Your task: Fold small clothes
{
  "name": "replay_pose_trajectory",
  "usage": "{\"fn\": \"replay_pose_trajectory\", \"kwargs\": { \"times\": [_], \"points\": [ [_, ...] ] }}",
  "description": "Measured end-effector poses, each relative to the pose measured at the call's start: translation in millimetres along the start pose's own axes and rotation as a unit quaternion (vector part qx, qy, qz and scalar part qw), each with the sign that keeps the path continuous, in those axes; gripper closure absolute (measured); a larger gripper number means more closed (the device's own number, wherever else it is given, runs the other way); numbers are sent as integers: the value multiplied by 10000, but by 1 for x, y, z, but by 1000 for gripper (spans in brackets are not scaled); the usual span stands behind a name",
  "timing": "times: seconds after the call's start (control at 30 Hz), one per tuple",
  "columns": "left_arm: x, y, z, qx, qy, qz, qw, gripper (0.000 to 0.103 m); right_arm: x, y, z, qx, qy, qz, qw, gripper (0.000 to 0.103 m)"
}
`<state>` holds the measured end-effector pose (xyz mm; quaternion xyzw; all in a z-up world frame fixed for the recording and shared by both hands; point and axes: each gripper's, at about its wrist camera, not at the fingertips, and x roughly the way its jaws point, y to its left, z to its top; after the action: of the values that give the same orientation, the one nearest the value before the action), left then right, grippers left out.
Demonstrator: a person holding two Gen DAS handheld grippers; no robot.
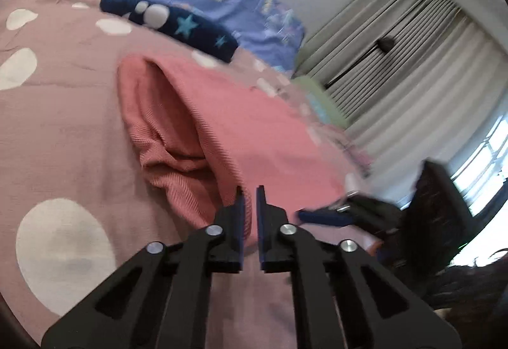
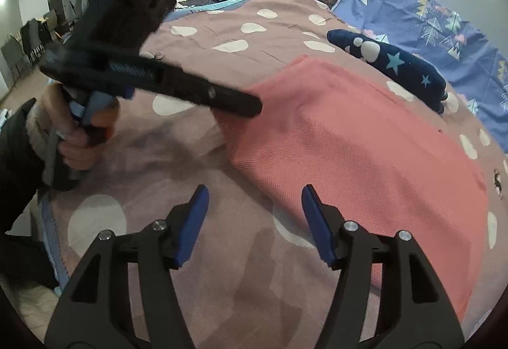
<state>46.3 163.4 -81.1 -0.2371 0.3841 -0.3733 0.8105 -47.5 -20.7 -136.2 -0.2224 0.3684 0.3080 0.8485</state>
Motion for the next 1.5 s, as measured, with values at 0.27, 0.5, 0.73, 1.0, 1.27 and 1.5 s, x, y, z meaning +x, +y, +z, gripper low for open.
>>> {"fn": "replay_pose_trajectory", "kwargs": {
  "times": [0.27, 0.5, 0.73, 1.0, 1.27, 1.5],
  "points": [
    [-11, 21, -10, -98, 7, 582, 9983, 97, 30, 25, 9, -486, 13, -424, 9979, 39],
    [-22, 54, -16, -697, -246, 546, 9958, 96, 58, 41, 21, -1015, -135, -1250, 9869, 44],
    [-24, 57, -18, -781, -322, 724, 9938, 95, 89, 68, 35, -1835, -242, -2300, 9554, 80],
    [-24, 69, 3, -859, -360, 692, 9932, 64, 65, 56, 45, -1304, -543, -1829, 9729, 99],
    [39, 102, 65, -1117, -86, 644, 9916, 64, 72, 55, 41, -1193, -423, -1670, 9778, 99],
    [45, 96, 99, -873, -676, 860, 9902, 102, 50, 43, 50, -682, -735, -1398, 9851, 99]
  ]
}}
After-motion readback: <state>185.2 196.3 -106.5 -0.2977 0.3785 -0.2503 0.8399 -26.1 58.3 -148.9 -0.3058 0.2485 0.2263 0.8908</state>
